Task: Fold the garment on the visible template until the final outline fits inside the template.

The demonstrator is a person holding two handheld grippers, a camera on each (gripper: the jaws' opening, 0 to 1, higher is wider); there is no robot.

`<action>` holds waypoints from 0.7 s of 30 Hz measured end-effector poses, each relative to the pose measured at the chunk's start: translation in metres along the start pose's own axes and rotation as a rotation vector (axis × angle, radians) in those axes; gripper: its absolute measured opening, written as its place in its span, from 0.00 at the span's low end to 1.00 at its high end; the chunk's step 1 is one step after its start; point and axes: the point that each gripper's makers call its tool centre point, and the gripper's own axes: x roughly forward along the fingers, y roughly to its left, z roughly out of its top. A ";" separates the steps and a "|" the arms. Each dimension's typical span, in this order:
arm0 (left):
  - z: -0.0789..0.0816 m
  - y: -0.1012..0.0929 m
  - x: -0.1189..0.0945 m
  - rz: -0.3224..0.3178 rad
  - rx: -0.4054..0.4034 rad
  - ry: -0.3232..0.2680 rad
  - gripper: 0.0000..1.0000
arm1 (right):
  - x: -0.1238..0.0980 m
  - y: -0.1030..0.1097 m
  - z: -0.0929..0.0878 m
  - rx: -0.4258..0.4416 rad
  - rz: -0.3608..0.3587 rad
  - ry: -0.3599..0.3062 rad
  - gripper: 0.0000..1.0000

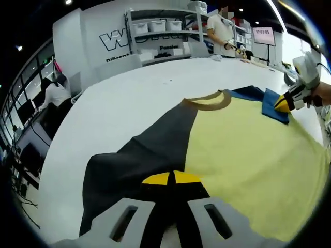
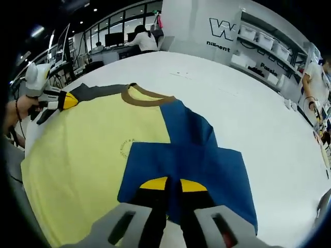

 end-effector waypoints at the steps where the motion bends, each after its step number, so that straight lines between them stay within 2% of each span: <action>1: 0.001 0.001 0.001 0.000 -0.003 -0.002 0.00 | 0.001 -0.001 0.001 -0.001 -0.003 -0.006 0.01; 5: 0.005 0.007 0.007 0.016 -0.012 -0.017 0.00 | 0.006 -0.006 0.007 0.000 -0.018 -0.020 0.01; 8: 0.007 0.007 0.010 0.029 0.046 -0.033 0.00 | 0.010 -0.009 0.010 -0.002 -0.025 -0.028 0.01; 18: 0.013 0.012 0.018 0.045 0.019 -0.054 0.00 | 0.021 -0.018 0.022 -0.011 -0.030 -0.054 0.01; 20: 0.013 0.014 0.018 0.067 0.009 -0.060 0.00 | 0.023 -0.020 0.024 -0.013 -0.033 -0.063 0.01; 21: 0.014 0.014 0.018 0.077 0.023 -0.074 0.00 | 0.024 -0.021 0.026 -0.041 -0.041 -0.075 0.01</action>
